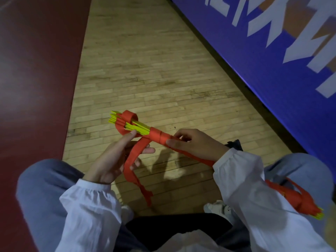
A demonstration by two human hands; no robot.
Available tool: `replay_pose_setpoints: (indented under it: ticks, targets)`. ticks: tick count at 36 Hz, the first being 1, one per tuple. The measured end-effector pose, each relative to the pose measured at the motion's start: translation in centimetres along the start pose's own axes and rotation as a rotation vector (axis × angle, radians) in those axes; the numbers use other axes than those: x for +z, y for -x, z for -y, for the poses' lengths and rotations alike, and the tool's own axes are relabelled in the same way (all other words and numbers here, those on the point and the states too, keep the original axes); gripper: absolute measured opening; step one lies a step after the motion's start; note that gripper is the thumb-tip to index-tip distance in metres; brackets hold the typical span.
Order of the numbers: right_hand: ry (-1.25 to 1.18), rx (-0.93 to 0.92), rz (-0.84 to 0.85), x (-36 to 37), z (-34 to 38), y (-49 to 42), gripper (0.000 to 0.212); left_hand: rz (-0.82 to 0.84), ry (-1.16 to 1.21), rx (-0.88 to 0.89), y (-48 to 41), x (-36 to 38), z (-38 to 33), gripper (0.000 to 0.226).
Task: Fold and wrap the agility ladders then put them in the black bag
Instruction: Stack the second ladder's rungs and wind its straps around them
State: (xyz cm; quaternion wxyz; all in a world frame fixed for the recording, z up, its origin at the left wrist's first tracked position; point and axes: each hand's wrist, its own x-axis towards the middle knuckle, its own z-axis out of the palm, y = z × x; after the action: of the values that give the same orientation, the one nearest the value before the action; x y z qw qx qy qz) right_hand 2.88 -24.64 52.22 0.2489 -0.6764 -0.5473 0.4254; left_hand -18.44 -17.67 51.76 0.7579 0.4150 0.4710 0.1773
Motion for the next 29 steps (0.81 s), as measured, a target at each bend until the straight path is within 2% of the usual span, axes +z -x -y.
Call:
replay_pose_setpoints:
  ticks: [3, 6, 16, 25, 29]
  targets:
    - [0.016, 0.014, -0.017, 0.4, -0.3, 0.0, 0.041, -0.016, 0.007, 0.013, -0.3, 0.2, 0.2, 0.048]
    - [0.029, 0.026, -0.023, 0.8, -0.4, 0.2, 0.04, -0.035, 0.015, 0.028, -0.7, 0.2, 0.3, 0.047]
    - [0.084, 0.046, -0.003, 1.7, -0.9, 0.3, 0.048, -0.167, -0.009, 0.102, -0.9, 0.9, 1.2, 0.037]
    - [0.056, 0.091, 0.126, 0.2, -0.6, -1.1, 0.059, -0.221, -0.067, 0.138, -0.4, 1.0, 1.3, 0.029]
    - [-0.112, 0.125, 0.185, 0.1, -0.6, -1.7, 0.038, -0.211, -0.074, 0.147, -0.1, 1.1, 1.3, 0.029]
